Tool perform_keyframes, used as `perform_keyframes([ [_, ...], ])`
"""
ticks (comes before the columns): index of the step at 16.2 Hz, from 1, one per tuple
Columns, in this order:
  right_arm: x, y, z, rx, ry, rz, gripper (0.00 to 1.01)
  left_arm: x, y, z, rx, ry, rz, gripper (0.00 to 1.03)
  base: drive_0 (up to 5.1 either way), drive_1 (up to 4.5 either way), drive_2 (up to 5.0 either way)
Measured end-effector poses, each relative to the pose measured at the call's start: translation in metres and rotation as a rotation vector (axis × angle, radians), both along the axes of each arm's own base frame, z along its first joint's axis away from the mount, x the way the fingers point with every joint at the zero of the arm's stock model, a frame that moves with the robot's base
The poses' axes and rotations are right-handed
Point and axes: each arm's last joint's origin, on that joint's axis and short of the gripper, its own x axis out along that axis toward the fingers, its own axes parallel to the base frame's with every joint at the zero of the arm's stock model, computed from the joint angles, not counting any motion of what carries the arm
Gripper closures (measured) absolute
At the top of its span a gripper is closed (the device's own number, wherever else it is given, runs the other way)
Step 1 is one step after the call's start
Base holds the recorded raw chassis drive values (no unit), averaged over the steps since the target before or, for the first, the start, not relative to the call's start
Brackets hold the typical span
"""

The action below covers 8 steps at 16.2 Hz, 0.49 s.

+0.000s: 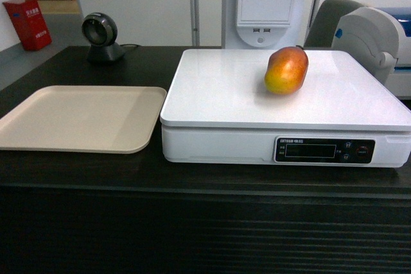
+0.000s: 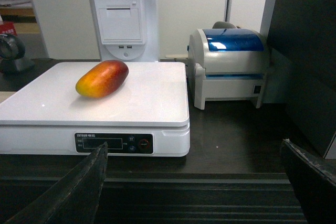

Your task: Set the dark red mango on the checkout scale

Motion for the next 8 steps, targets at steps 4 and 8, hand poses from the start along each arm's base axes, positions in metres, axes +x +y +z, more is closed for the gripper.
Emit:
perform_keyframes([
  [4,0.0000,0.0000,0.0000,0.000,0.000,0.000,0.03,-0.0061,-0.0001,0.0020,0.000,-0.018,-0.001,1.01,0.0,0.00,0.0],
  [8,0.0000,0.0000,0.0000,0.000,0.000,0.000,0.03,-0.0100,0.0000,0.0016,0.000,-0.016,0.000,1.01,0.0,0.00,0.0],
])
